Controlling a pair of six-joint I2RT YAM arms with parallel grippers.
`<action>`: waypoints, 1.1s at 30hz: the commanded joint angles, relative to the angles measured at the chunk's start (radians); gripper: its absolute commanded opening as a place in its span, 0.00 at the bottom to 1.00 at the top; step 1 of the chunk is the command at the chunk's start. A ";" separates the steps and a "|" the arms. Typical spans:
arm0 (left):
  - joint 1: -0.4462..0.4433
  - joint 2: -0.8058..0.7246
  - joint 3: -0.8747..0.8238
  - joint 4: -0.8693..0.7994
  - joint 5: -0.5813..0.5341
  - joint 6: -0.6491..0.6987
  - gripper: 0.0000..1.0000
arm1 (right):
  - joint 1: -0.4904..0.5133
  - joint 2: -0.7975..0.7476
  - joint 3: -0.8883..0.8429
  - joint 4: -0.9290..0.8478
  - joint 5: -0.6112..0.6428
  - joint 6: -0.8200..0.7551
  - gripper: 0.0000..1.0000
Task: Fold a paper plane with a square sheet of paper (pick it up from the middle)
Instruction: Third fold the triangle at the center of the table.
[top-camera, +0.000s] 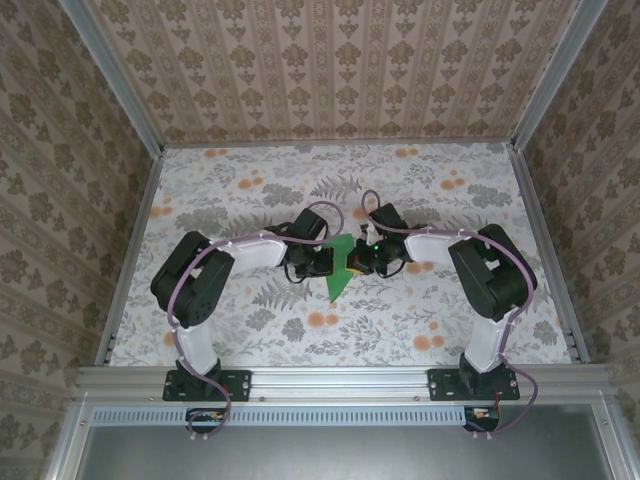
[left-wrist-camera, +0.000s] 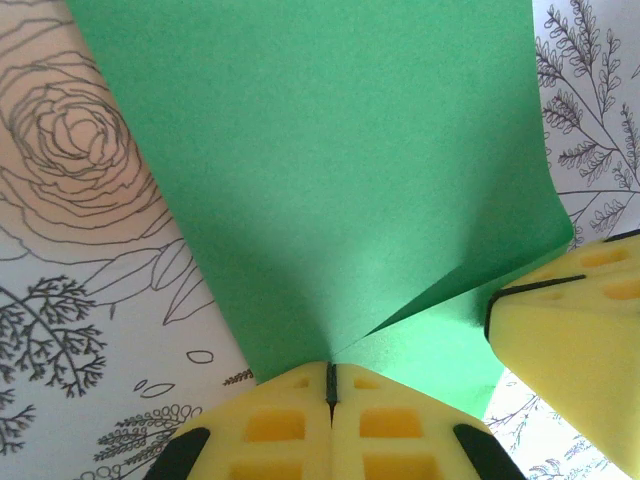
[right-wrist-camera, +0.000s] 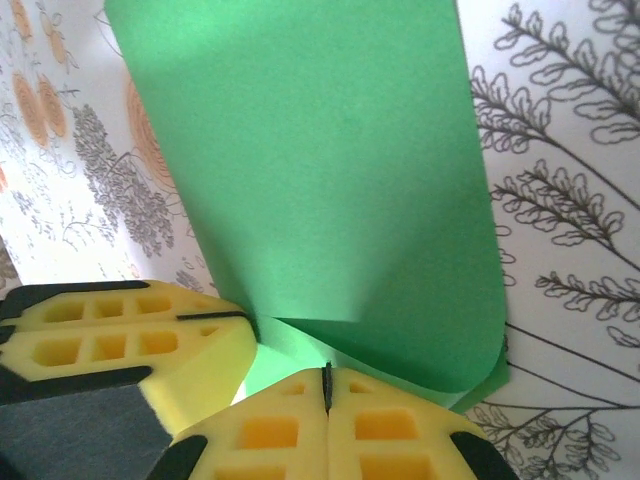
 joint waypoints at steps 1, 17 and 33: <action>-0.008 0.037 0.003 -0.073 -0.042 0.028 0.00 | -0.008 0.034 -0.004 -0.039 0.010 -0.026 0.05; -0.047 -0.127 -0.008 0.006 -0.037 -0.043 0.12 | -0.026 0.036 -0.147 0.050 0.110 0.093 0.04; -0.163 -0.135 -0.206 0.227 -0.033 -0.316 0.07 | -0.028 0.056 -0.174 0.087 0.087 0.112 0.04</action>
